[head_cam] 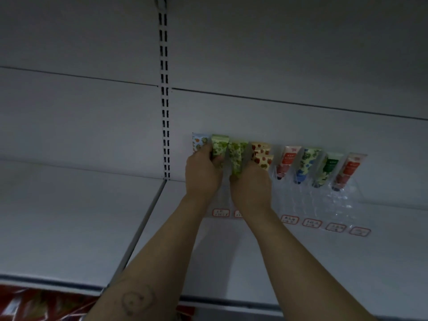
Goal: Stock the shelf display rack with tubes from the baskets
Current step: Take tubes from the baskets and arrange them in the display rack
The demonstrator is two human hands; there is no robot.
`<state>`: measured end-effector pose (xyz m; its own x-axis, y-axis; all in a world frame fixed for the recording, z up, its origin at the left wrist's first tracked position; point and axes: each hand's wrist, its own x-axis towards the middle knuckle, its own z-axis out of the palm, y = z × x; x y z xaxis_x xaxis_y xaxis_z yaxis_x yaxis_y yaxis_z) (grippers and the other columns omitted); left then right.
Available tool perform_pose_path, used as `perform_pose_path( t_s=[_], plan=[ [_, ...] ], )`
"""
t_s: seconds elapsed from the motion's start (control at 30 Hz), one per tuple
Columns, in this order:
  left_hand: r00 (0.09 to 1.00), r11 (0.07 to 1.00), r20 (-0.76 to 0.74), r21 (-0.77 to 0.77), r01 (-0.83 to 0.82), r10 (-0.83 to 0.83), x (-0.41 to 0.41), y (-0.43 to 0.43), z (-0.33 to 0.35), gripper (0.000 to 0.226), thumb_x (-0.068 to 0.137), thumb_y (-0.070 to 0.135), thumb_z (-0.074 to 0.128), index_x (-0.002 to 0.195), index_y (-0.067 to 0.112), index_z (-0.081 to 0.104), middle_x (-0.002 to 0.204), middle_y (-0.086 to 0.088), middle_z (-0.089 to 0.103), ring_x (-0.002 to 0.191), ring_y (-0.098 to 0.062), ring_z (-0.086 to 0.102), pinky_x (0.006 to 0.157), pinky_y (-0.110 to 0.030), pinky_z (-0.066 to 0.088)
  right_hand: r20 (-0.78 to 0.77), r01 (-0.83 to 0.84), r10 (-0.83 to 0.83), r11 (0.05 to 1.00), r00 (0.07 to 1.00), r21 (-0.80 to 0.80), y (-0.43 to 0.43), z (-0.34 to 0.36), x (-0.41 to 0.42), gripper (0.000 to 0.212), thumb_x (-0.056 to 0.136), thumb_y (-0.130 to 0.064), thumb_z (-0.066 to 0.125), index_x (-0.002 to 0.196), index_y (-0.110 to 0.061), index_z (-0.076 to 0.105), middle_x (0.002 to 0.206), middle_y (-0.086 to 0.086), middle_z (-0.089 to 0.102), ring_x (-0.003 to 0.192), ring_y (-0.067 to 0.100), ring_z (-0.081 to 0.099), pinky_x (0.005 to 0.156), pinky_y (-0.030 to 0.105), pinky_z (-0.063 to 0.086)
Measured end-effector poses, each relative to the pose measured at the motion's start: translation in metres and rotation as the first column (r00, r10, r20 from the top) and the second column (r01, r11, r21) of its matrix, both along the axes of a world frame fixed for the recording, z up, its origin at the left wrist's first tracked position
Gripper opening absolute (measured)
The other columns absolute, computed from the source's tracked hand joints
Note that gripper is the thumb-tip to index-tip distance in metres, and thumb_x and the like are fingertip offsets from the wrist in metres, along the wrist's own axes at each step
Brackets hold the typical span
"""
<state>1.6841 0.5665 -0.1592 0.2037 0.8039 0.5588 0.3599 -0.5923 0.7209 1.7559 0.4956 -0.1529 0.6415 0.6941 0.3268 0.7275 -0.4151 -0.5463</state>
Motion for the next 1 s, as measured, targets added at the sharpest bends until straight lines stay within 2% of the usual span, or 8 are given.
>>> perform_pose_path(
  t_s=[0.1, 0.2, 0.33, 0.4, 0.5, 0.67, 0.8, 1.0],
  plan=[
    [1.000, 1.000, -0.007, -0.025, -0.007, 0.007, -0.004, -0.005, 0.001, 0.020, 0.092, 0.016, 0.062, 0.106, 0.003, 0.063, 0.087, -0.006, 0.063, 0.076, -0.019, 0.059, 0.060, -0.009, 0.031, -0.019, -0.016, 0.017, 0.999, 1.000, 0.043, -0.011, 0.001, -0.002, 0.033, 0.092, -0.024, 0.060, 0.115, -0.001, 0.057, 0.100, 0.014, 0.067, 0.091, 0.028, 0.063, 0.060, 0.025, 0.034],
    [0.998, 0.994, -0.002, -0.085, -0.062, 0.062, -0.013, -0.013, 0.006, 0.040, 0.089, 0.023, 0.065, 0.123, 0.004, 0.058, 0.115, -0.012, 0.064, 0.102, -0.026, 0.061, 0.079, -0.022, 0.039, -0.030, -0.032, 0.035, 0.995, 0.999, 0.097, -0.024, 0.000, 0.000, 0.034, 0.094, -0.025, 0.058, 0.120, -0.003, 0.059, 0.100, 0.014, 0.068, 0.090, 0.027, 0.064, 0.062, 0.025, 0.039],
    [0.994, 0.989, -0.056, -0.115, -0.097, 0.092, -0.020, -0.025, 0.010, 0.035, 0.089, 0.027, 0.065, 0.118, 0.008, 0.059, 0.110, -0.009, 0.065, 0.100, -0.024, 0.060, 0.080, -0.023, 0.039, 0.005, -0.072, 0.072, 0.991, 0.997, 0.110, -0.030, 0.003, 0.000, 0.036, 0.095, -0.028, 0.056, 0.121, -0.003, 0.058, 0.096, 0.014, 0.069, 0.091, 0.028, 0.065, 0.064, 0.027, 0.042],
    [0.995, 0.989, -0.067, -0.116, -0.088, 0.080, -0.019, -0.029, 0.012, 0.033, 0.088, 0.028, 0.066, 0.115, 0.010, 0.059, 0.108, -0.006, 0.064, 0.099, -0.023, 0.060, 0.078, -0.024, 0.040, 0.098, -0.089, 0.079, 0.990, 0.992, 0.107, -0.024, 0.013, 0.004, 0.041, 0.095, -0.029, 0.054, 0.129, -0.006, 0.053, 0.101, 0.014, 0.068, 0.094, 0.030, 0.064, 0.064, 0.029, 0.040],
    [0.993, 0.996, -0.103, -0.049, -0.070, 0.064, -0.016, -0.028, 0.016, 0.031, 0.088, 0.025, 0.066, 0.115, 0.010, 0.059, 0.110, -0.005, 0.061, 0.098, -0.022, 0.059, 0.075, -0.024, 0.038, 0.302, -0.110, 0.079, 0.990, 0.950, 0.087, -0.012, 0.039, 0.018, 0.029, 0.093, -0.018, 0.054, 0.120, -0.007, 0.055, 0.106, 0.014, 0.065, 0.097, 0.031, 0.062, 0.069, 0.032, 0.044],
    [0.993, 0.996, -0.112, 0.080, -0.035, 0.044, -0.019, -0.015, 0.022, 0.035, 0.086, 0.009, 0.062, 0.121, 0.010, 0.057, 0.118, -0.011, 0.054, 0.101, -0.028, 0.055, 0.076, -0.032, 0.045, 0.585, -0.149, 0.208, 0.978, 0.784, -0.148, 0.012, 0.077, 0.033, 0.029, 0.086, -0.023, 0.065, 0.114, -0.016, 0.062, 0.106, 0.003, 0.067, 0.093, 0.023, 0.062, 0.070, 0.027, 0.045],
    [0.990, 0.983, -0.135, 0.177, 0.050, -0.027, -0.017, -0.010, 0.020, 0.045, 0.088, 0.008, 0.061, 0.132, 0.010, 0.054, 0.126, -0.013, 0.050, 0.110, -0.031, 0.052, 0.086, -0.041, 0.049, 0.541, -0.193, 0.301, 0.949, 0.785, -0.249, 0.020, 0.082, 0.039, 0.016, 0.086, -0.028, 0.063, 0.095, -0.018, 0.071, 0.092, 0.002, 0.068, 0.080, 0.020, 0.061, 0.059, 0.023, 0.037],
    [0.975, 0.964, -0.216, 0.266, 0.011, 0.049, -0.015, -0.006, 0.020, 0.042, 0.090, 0.011, 0.060, 0.132, 0.015, 0.056, 0.127, -0.011, 0.048, 0.111, -0.030, 0.046, 0.073, -0.030, 0.036, 0.405, -0.316, 0.402, 0.911, 0.821, -0.264, 0.013, 0.094, 0.059, 0.019, 0.081, -0.024, 0.073, 0.098, -0.016, 0.074, 0.099, 0.003, 0.070, 0.089, 0.021, 0.064, 0.075, 0.029, 0.051]
  ],
)
